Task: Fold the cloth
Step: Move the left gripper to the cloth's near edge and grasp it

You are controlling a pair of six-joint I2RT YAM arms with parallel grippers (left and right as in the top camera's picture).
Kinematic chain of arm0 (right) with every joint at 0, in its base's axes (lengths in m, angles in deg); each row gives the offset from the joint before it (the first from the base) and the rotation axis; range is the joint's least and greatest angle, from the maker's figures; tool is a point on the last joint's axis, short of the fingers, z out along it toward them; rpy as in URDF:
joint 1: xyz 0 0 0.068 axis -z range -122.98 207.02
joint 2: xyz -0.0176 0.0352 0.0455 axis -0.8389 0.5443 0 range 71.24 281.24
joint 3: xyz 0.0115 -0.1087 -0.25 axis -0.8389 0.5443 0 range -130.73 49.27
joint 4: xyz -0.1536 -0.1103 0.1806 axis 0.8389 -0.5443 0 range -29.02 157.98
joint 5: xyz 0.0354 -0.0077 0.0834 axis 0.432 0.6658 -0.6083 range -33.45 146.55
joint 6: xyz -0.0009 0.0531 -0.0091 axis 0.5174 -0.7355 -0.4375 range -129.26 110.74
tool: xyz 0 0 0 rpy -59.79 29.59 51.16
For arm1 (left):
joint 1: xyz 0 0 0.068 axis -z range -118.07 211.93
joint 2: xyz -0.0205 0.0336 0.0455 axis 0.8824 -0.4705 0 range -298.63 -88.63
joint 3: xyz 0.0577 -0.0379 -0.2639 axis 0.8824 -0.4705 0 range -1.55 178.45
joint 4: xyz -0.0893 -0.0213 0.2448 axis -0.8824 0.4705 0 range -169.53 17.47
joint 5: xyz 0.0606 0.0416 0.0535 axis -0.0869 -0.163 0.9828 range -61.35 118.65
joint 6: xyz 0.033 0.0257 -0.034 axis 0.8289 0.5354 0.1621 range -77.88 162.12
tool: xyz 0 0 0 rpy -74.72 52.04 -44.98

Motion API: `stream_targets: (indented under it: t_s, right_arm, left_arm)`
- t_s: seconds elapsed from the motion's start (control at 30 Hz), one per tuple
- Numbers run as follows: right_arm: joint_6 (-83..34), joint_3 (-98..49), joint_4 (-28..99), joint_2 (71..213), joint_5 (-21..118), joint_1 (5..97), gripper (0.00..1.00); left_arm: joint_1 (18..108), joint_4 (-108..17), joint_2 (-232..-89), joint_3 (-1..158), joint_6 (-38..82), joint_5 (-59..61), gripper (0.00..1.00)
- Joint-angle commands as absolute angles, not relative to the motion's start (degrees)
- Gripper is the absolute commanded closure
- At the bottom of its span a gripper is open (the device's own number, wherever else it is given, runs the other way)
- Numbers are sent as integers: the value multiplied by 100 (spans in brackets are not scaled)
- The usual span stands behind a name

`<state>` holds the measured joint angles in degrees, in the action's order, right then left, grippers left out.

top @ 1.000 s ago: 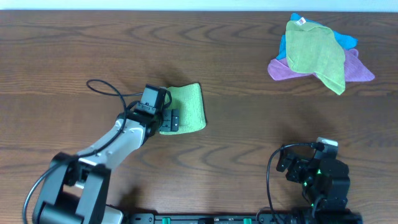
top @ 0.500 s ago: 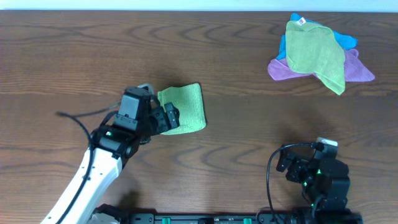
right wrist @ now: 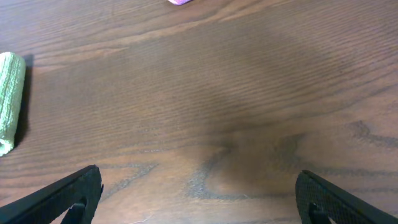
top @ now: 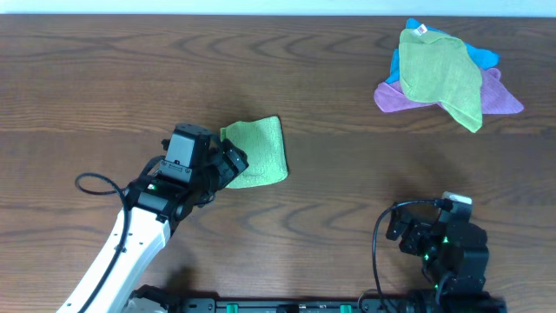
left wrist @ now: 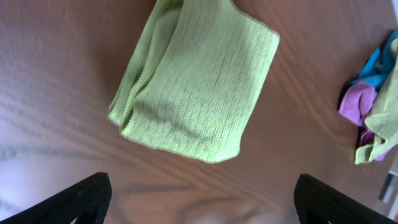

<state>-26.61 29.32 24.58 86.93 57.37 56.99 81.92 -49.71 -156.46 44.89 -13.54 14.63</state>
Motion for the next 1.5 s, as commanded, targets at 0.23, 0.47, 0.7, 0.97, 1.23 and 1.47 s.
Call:
stream_targets:
  t_s: [0.23, 0.47, 0.7, 0.97, 1.23, 1.47]
  right_arm:
    - [-2593, 2989, 2465, 8655, 5715, 5657, 1]
    - [-2593, 2989, 2465, 8655, 5715, 5657, 1]
    - [-2595, 2989, 2467, 8655, 5715, 5657, 1]
    - [-2593, 2989, 2465, 8655, 5715, 5657, 1]
    - [-2593, 2989, 2465, 8655, 5715, 5657, 1]
    - [-2593, 2989, 2467, 8655, 5715, 5657, 1]
  left_arm:
    - [8959, -5281, -15620, 4596, -3833, 2145, 0]
    - [10583, -5410, -15649, 4574, -6257, 4162, 5]
    - [11853, -5622, -16007, 4174, -7732, 6376, 5]
    - [11809, -5570, -16403, 3861, -7730, 5716, 5]
    - [11628, -5880, -16706, 3564, -7730, 5419, 5]
    - [11377, -6420, -17332, 3555, -7730, 5622, 5]
